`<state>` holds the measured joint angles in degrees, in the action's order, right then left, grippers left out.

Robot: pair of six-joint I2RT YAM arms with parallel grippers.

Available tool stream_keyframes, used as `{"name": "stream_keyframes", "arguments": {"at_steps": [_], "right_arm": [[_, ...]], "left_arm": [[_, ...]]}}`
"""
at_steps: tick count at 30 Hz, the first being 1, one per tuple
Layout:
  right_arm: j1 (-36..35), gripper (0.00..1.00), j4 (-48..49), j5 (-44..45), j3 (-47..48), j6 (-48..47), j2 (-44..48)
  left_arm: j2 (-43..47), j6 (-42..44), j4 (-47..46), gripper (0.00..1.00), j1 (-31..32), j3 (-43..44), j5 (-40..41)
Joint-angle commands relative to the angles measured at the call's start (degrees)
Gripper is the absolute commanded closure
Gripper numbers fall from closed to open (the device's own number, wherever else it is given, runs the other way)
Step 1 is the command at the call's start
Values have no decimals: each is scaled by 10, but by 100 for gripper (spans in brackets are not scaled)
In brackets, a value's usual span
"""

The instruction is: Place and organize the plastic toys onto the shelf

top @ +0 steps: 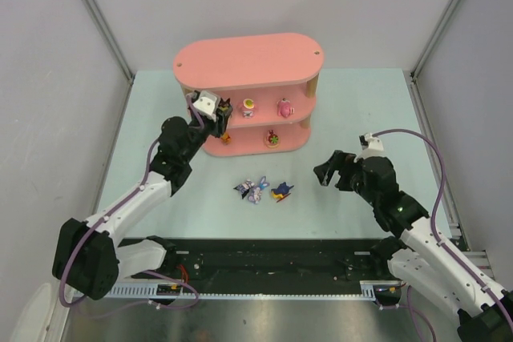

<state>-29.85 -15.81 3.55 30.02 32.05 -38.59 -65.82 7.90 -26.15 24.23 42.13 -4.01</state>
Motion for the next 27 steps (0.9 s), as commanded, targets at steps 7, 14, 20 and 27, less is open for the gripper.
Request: {"name": "stream_keyframes", "arguments": {"at_steps": [7,14,20,27], "right_arm": [[6,0,60,-28,13,-29,-13],[8,0,72,-47,20,-33,-29],[8,0,76,-55,26,-39,-40],[9,0,81,-63,33,-46,-54]], "left_arm": [[-12,28,-159,100,-37,-40,-50],[-44,19,-237,100,-46,-67,-61],[-55,17,-309,100,-47,-99,-51],[-66,18,-357,99,-47,-117,-34]]}}
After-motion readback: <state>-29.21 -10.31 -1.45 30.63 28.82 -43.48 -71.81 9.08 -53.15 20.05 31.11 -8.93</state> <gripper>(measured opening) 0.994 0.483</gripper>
